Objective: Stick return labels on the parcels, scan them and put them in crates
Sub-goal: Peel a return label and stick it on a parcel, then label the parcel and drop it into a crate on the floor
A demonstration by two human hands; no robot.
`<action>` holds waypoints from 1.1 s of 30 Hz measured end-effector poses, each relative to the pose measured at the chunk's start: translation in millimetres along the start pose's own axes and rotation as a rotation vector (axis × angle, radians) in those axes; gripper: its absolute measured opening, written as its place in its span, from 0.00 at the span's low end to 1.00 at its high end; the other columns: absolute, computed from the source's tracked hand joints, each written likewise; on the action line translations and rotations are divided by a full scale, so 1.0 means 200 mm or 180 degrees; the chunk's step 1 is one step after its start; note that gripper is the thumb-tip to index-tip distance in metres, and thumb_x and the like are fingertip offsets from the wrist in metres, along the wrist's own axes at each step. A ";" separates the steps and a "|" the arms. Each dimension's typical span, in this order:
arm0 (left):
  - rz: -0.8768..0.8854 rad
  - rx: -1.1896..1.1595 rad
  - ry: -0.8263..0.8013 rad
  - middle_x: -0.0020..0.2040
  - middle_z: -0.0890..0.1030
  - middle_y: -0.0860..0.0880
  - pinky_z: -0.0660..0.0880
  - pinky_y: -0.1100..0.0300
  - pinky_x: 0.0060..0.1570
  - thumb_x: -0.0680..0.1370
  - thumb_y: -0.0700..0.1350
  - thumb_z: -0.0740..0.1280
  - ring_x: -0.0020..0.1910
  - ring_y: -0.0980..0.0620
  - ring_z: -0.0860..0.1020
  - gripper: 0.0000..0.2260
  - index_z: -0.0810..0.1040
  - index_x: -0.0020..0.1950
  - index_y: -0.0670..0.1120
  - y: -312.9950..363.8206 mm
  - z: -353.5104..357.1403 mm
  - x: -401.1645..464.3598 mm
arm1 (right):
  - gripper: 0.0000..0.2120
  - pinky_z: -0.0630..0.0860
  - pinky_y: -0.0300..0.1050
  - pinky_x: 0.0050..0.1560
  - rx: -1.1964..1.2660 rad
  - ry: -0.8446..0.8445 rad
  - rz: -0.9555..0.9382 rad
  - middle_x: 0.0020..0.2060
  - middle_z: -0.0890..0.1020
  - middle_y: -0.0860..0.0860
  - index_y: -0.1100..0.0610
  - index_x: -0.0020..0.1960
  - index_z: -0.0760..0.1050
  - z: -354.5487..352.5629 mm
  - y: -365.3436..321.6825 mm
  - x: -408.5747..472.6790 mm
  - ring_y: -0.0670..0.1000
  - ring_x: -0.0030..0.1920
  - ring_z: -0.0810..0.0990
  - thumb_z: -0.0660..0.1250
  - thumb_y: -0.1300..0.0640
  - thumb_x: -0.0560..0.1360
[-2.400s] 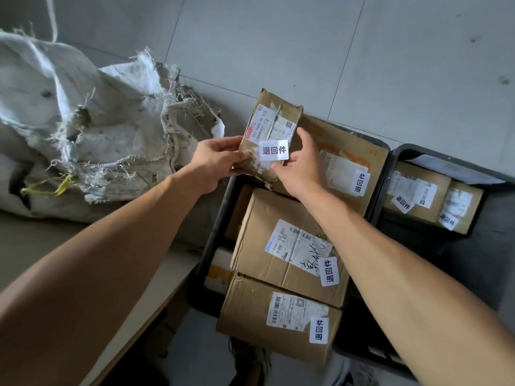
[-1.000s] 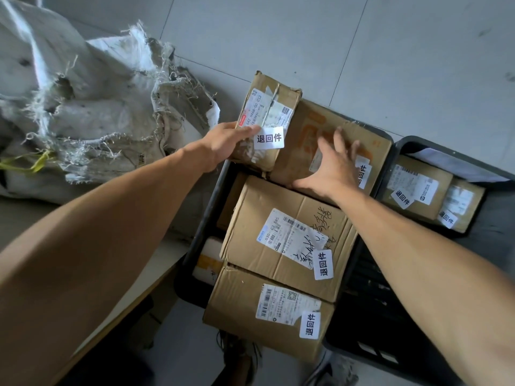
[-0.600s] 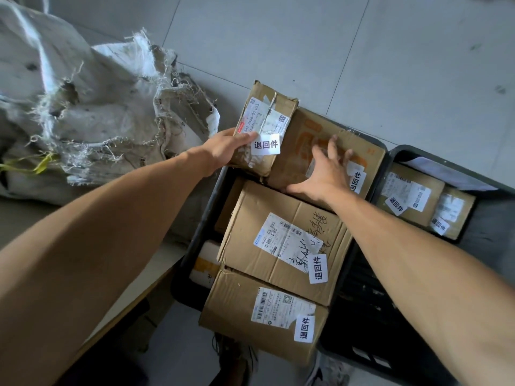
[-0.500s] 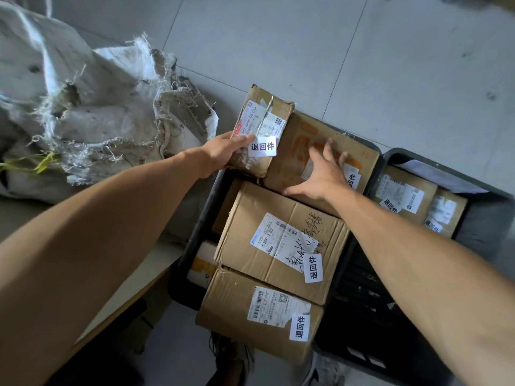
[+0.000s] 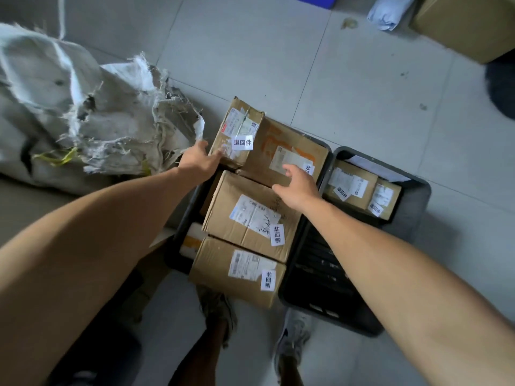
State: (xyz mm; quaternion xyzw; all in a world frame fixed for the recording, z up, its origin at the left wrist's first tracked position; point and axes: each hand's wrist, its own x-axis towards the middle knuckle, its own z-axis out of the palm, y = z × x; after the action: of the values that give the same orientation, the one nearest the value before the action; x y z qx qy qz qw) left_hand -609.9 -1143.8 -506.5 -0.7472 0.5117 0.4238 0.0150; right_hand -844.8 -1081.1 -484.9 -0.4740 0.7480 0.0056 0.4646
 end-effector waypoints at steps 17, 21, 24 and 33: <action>0.0910 0.2068 0.0582 0.45 0.79 0.48 0.72 0.58 0.38 0.81 0.49 0.62 0.41 0.48 0.78 0.10 0.78 0.54 0.45 0.80 -0.81 -2.15 | 0.15 0.70 0.49 0.60 -0.2132 0.0190 -0.1104 0.60 0.78 0.55 0.54 0.61 0.77 -1.03 -0.39 -1.77 0.59 0.64 0.72 0.68 0.55 0.75; 0.0887 0.2265 0.1198 0.46 0.81 0.48 0.71 0.57 0.41 0.77 0.46 0.65 0.45 0.48 0.80 0.10 0.79 0.56 0.46 0.88 -0.84 -2.51 | 0.17 0.70 0.52 0.62 -0.2679 0.0409 -0.1532 0.61 0.77 0.57 0.56 0.63 0.75 -1.17 -0.43 -2.10 0.59 0.65 0.71 0.67 0.55 0.75; 0.0783 0.2338 0.1468 0.45 0.81 0.47 0.70 0.57 0.41 0.76 0.46 0.64 0.42 0.48 0.79 0.08 0.79 0.52 0.45 0.88 -0.87 -2.74 | 0.18 0.70 0.51 0.60 -0.2927 0.0572 -0.1903 0.62 0.77 0.57 0.57 0.64 0.74 -1.23 -0.51 -2.29 0.59 0.65 0.72 0.68 0.52 0.76; 0.0147 0.1939 0.2154 0.52 0.82 0.46 0.72 0.54 0.46 0.74 0.45 0.64 0.53 0.42 0.81 0.09 0.79 0.52 0.47 0.54 -1.12 -3.37 | 0.12 0.70 0.50 0.53 -0.3119 0.0843 -0.2886 0.59 0.79 0.57 0.56 0.57 0.76 -1.07 -0.93 -2.82 0.60 0.64 0.72 0.64 0.57 0.74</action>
State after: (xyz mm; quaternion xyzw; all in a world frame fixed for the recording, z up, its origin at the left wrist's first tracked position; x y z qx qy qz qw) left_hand -635.5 -790.7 118.2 -0.7936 0.6057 -0.0138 0.0565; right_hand -791.6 -882.6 112.5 -0.8931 0.4370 0.0904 0.0571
